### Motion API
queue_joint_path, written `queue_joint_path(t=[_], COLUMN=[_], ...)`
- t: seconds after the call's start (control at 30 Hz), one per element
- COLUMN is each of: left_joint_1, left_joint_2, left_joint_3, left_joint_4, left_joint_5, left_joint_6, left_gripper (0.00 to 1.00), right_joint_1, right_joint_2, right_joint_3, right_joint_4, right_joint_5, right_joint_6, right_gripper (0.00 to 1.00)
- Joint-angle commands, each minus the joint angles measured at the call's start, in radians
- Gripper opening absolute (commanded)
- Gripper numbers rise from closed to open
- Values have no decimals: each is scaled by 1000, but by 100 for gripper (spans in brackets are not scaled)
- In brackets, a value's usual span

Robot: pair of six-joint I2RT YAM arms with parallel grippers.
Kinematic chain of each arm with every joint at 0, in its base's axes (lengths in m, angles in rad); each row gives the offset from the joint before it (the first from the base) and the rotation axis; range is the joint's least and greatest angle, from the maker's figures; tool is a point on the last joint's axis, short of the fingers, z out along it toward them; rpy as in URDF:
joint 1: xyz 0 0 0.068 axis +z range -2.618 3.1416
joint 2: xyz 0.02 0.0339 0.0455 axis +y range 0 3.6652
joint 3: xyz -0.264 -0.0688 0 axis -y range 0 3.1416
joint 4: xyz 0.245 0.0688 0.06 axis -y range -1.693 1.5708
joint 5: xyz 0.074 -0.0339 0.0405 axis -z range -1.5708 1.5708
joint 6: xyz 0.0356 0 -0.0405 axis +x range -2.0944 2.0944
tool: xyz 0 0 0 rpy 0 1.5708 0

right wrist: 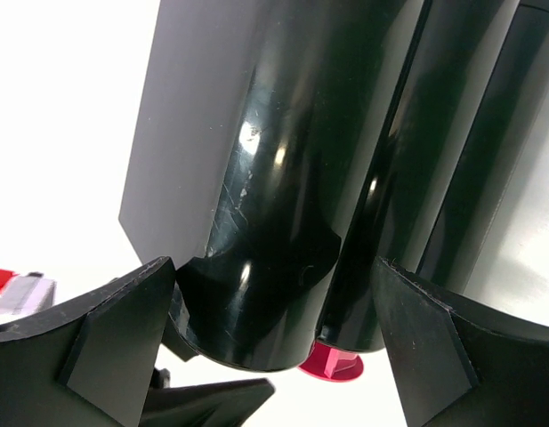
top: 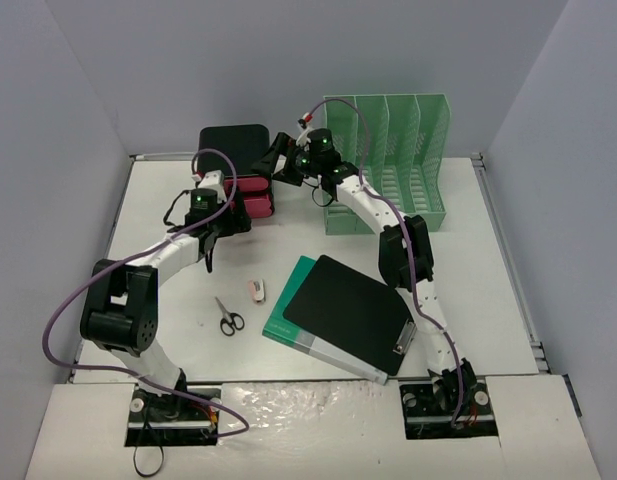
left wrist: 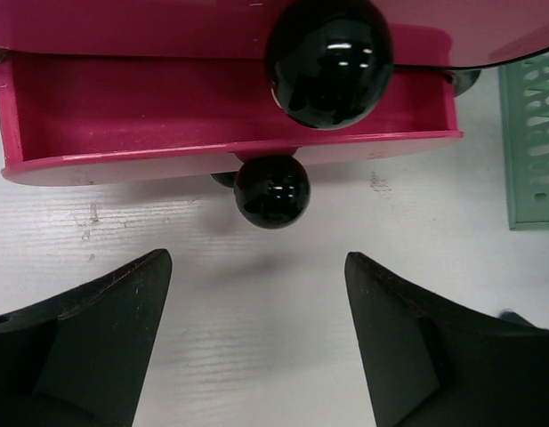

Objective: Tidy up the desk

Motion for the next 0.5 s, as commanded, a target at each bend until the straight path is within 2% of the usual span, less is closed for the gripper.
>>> queue_joint_path(t=[0.0,0.17,0.47], left_joint_1=[-22,-40,-91], left_joint_2=[20,35,43], left_joint_3=[77,74,67], left_joint_4=[104,135,155], left_joint_5=[-66,-107,-225], left_joint_6=[67,97,145], left_gripper=[75,72,55], right_joint_1=[20,23,24], right_joint_2=[24,26,33], right_joint_3=[54,55,49], right_joint_4=[16,15,10], right_joint_5=[-43,-44,-41], right_joint_6=[-21,-34,-42], right_gripper=[87,87,86])
